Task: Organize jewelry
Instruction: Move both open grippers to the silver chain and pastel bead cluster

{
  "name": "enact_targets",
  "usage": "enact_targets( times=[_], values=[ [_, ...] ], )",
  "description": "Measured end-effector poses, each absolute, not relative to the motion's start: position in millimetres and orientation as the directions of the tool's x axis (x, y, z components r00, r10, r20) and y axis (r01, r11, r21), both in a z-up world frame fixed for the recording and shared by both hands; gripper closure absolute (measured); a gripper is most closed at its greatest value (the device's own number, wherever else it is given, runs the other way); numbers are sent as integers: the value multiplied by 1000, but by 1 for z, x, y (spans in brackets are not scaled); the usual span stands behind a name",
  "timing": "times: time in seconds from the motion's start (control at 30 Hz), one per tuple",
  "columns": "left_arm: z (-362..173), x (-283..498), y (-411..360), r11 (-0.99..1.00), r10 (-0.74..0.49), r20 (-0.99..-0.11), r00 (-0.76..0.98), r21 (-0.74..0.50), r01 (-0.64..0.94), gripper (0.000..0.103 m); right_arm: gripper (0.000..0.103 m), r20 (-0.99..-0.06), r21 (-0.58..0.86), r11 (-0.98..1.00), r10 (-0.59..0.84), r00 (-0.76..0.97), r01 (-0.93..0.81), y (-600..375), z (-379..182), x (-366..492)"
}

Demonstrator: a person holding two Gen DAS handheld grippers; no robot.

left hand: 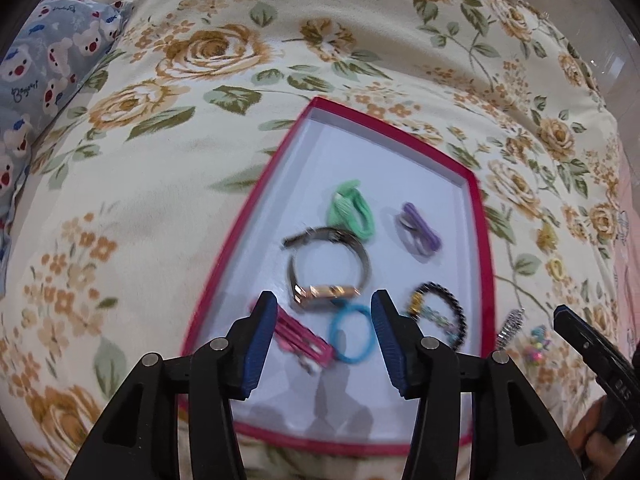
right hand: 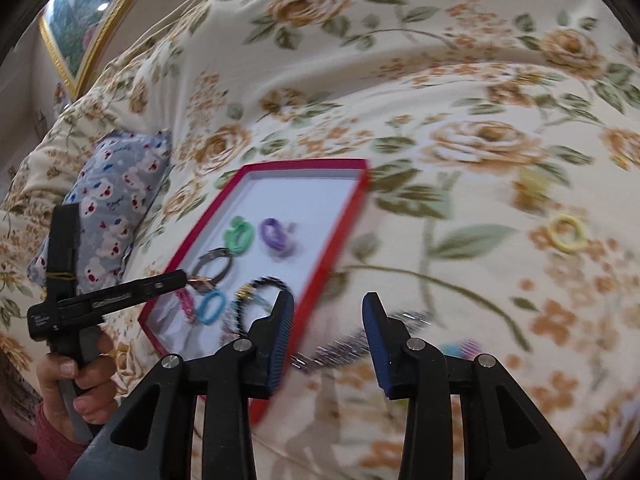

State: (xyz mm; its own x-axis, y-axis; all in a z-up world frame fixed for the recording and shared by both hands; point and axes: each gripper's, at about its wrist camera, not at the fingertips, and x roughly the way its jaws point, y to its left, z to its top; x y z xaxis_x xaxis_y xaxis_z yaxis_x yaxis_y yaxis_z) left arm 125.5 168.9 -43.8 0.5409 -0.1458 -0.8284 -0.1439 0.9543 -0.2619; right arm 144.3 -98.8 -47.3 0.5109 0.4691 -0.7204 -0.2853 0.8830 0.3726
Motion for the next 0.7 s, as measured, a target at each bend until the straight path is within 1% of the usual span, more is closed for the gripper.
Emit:
enact_targets(
  times=[0.17, 0.37, 0.53, 0.63, 0.7],
  values=[
    [-39, 108, 154, 956, -175, -822, 542, -274, -106, 54, 63, -728, 371, 903, 427, 536, -217, -135, -49, 133],
    [-33, 92, 128, 961, -219, -816, 535, -274, -24, 54, 62, -734, 369, 916, 390, 555, -156, -169, -52, 117],
    [-30, 84, 108, 964, -247, -817, 522, -264, 43, 54, 61, -737, 368, 920, 375, 562, -131, -183, -52, 107],
    [-27, 82, 96, 964, -260, -816, 516, -255, 82, 54, 57, -738, 370, 920, 374, 562, -127, -186, -54, 103],
    [-26, 82, 87, 964, -265, -818, 511, -244, 108, 54, 56, -738, 372, 920, 376, 560, -128, -186, -55, 102]
  ],
)
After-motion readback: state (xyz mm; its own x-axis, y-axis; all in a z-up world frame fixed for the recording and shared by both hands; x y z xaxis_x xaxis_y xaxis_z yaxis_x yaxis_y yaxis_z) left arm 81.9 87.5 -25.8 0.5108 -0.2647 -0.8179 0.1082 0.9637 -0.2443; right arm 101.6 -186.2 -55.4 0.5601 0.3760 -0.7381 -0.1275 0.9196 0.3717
